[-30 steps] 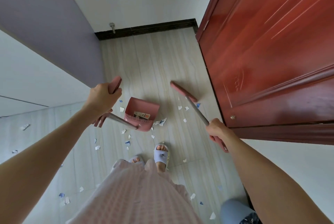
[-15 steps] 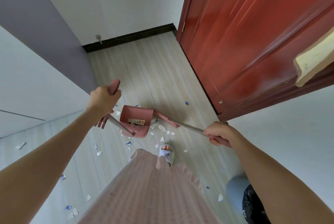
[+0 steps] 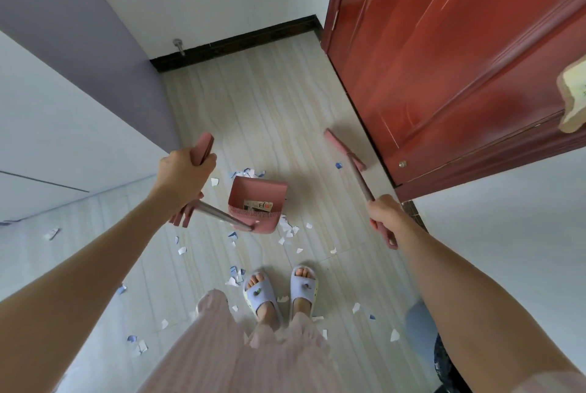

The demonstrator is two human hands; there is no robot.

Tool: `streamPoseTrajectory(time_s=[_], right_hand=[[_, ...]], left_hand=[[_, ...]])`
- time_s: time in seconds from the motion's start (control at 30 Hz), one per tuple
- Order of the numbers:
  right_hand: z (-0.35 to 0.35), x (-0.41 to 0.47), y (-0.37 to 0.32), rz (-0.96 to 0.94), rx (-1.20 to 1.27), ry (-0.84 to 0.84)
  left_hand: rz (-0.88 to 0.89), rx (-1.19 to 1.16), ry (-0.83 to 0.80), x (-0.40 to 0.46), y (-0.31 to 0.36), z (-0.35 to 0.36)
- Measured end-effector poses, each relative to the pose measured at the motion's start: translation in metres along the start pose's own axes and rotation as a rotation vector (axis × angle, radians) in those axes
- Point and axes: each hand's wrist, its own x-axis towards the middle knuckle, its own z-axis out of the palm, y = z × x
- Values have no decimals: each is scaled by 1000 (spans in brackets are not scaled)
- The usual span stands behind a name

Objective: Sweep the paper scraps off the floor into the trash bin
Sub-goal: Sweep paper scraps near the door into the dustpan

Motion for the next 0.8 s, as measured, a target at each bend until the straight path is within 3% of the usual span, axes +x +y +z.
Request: streamPoseTrajectory(time_s=[0.43,0.63,0.8], right_hand=[[28,-51,53,1,-157,-203],[5,-62,86,111,104,-283],[-19,-73,115,129,163,-258]], left_hand=[[22,37,-27,-18,4,10],[93,38,-74,-34,19,5],[149,86,-127,-48,43,14]])
